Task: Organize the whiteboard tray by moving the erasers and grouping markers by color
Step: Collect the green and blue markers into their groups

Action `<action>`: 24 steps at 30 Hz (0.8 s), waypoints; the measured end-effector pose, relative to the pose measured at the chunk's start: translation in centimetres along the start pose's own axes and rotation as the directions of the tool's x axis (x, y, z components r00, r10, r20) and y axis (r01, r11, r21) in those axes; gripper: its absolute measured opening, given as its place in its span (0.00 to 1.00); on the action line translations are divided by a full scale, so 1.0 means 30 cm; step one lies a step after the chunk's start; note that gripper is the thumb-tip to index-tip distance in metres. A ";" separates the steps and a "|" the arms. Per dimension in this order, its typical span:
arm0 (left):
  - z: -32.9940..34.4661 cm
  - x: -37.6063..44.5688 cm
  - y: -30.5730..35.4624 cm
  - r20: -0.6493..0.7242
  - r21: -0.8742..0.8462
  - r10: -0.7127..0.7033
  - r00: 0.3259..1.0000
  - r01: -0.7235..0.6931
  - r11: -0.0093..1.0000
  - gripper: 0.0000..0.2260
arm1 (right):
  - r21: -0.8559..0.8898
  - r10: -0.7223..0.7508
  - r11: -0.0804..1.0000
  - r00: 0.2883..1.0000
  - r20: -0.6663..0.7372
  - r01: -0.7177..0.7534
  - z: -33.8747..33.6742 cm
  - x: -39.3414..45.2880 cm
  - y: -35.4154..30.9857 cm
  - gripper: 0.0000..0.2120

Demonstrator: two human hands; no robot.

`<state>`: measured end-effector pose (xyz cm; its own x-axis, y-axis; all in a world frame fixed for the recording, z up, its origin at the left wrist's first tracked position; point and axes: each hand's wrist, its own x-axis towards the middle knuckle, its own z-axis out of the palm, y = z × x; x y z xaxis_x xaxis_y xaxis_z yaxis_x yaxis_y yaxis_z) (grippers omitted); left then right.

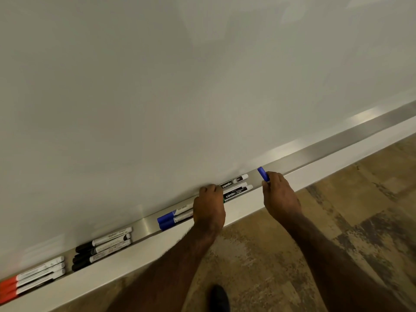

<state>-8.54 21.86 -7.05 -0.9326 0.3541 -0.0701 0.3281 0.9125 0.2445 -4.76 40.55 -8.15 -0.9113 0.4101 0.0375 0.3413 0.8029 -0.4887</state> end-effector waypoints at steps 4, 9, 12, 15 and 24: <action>0.001 -0.006 0.018 0.010 -0.043 -0.056 0.998 0.056 0.998 0.20 | 0.152 0.065 0.985 0.993 0.103 -0.080 0.030 0.032 -0.011 0.12; 0.011 -0.003 0.023 0.012 -0.158 -0.081 0.997 0.082 0.984 0.19 | 0.197 0.205 0.950 0.959 0.194 -0.243 0.051 0.062 -0.004 0.18; 0.012 0.001 0.024 0.005 -0.202 -0.111 0.994 0.110 0.973 0.19 | 0.199 0.176 0.956 0.965 0.197 -0.215 0.056 0.071 -0.004 0.18; 0.015 0.003 0.030 0.006 -0.231 -0.142 0.990 0.140 0.963 0.21 | 0.172 0.134 0.969 0.965 0.227 -0.175 0.057 0.082 -0.014 0.17; 0.013 0.002 0.037 0.026 -0.206 -0.171 0.985 0.172 0.963 0.21 | 0.173 0.109 0.974 0.973 0.205 -0.146 0.073 0.064 -0.041 0.21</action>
<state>-8.16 22.97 -7.15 -0.9706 0.1985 -0.1359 0.1245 0.8979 0.4223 -7.44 39.41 -9.39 -0.8964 0.3980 -0.1951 0.4251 0.6474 -0.6326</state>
